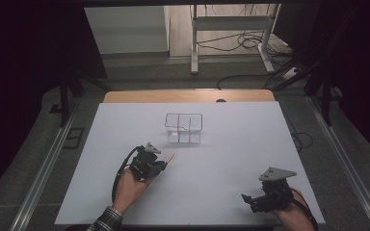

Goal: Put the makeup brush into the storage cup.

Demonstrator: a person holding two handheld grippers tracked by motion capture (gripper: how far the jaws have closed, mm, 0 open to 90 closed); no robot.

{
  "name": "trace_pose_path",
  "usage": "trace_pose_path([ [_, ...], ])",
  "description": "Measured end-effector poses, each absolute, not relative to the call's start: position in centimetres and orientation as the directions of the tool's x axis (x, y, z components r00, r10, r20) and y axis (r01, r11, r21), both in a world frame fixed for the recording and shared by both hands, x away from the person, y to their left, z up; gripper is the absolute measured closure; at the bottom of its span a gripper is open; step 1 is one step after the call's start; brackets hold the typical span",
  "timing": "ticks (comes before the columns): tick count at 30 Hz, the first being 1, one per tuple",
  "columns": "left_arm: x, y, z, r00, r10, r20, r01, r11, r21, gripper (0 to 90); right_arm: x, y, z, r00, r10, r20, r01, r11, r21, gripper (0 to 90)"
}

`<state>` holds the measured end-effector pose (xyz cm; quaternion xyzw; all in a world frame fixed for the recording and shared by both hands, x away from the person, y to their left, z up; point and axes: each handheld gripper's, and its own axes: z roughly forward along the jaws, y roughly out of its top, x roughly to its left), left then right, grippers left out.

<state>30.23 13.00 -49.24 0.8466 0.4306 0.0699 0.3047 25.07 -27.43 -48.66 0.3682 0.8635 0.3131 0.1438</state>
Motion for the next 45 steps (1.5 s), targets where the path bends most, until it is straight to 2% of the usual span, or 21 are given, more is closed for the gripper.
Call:
trace_pose_path([
  [21,29.4,14.2,-47.5,0.652,0.746,-0.133,0.595,-0.396,0.699,83.6,25.1,-27.4,-48.7,-0.695,0.719,-0.017,0.541,0.538,0.646,1.7],
  [45,28.9,15.9,-45.4,0.634,0.757,-0.157,0.495,-0.242,0.834,83.6,25.1,-27.3,-48.8,-0.696,0.718,-0.020,0.540,0.542,0.644,1.7],
])
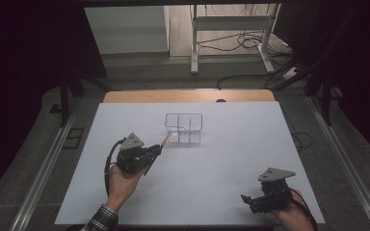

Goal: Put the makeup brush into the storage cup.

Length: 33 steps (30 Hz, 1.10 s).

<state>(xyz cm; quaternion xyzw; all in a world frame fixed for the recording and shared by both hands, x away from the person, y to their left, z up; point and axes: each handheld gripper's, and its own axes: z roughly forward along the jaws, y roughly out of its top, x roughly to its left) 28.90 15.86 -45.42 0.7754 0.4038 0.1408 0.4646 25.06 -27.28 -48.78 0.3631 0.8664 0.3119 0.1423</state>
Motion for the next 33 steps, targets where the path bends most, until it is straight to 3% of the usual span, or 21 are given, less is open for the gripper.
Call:
trace_pose_path([
  [33,31.5,16.2,-43.0,0.613,0.770,-0.177,0.432,-0.139,0.891,83.6,25.1,-27.4,-48.8,-0.692,0.721,-0.022,0.540,0.538,0.647,1.7],
])
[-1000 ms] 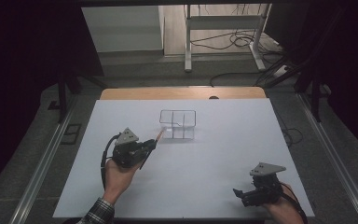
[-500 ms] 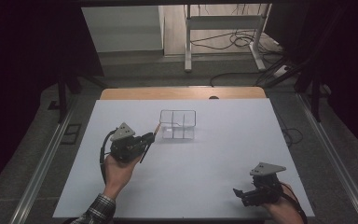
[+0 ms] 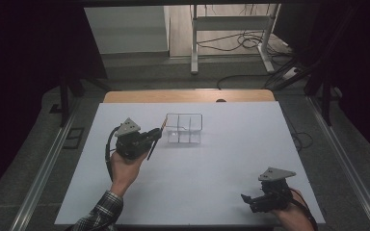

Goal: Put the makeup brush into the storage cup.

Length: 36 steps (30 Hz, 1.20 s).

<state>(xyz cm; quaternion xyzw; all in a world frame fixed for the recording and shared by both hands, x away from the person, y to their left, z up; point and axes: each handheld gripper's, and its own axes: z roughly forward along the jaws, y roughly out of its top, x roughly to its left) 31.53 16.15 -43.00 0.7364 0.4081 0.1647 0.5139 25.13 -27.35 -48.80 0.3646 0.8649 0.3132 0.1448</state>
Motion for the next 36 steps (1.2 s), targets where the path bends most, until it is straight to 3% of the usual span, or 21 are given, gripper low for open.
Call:
trace_pose_path([
  [36,36.1,14.4,-40.9,0.588,0.789,-0.179,0.403,-0.093,0.911,83.6,25.1,-27.3,-48.8,-0.698,0.716,-0.016,0.536,0.538,0.650,1.6],
])
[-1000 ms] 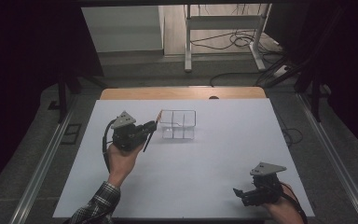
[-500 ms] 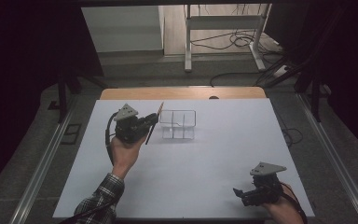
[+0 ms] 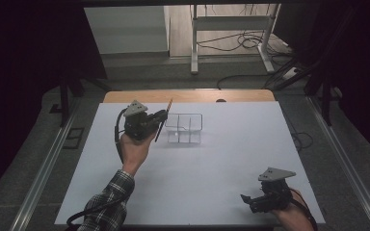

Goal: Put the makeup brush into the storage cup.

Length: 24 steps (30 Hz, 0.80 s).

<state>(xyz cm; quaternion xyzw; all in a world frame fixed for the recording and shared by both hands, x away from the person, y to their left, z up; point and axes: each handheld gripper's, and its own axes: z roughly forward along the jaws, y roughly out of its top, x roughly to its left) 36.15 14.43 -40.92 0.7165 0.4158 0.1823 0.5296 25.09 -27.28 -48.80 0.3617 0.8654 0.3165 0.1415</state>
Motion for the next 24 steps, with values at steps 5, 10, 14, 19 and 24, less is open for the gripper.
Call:
trace_pose_path([
  [5,36.9,14.1,-40.9,0.581,0.795,-0.177,0.403,-0.093,0.910,83.6,25.1,-27.3,-48.8,-0.700,0.714,-0.017,0.535,0.540,0.650,1.6],
  [10,37.6,13.8,-40.9,0.581,0.794,-0.178,0.399,-0.087,0.913,83.6,25.1,-27.2,-48.8,-0.703,0.711,-0.016,0.533,0.542,0.650,1.6],
  [14,38.2,13.5,-40.9,0.579,0.797,-0.173,0.392,-0.086,0.916,83.6,25.0,-27.2,-48.8,-0.704,0.710,-0.016,0.532,0.543,0.649,1.6],
  [19,38.7,13.3,-40.8,0.574,0.799,-0.177,0.388,-0.076,0.918,83.6,25.0,-27.2,-48.8,-0.707,0.707,-0.014,0.532,0.545,0.648,1.7],
  [24,39.3,13.1,-40.9,0.569,0.804,-0.175,0.383,-0.070,0.921,83.6,25.0,-27.1,-48.8,-0.710,0.705,-0.015,0.531,0.548,0.647,1.7],
])
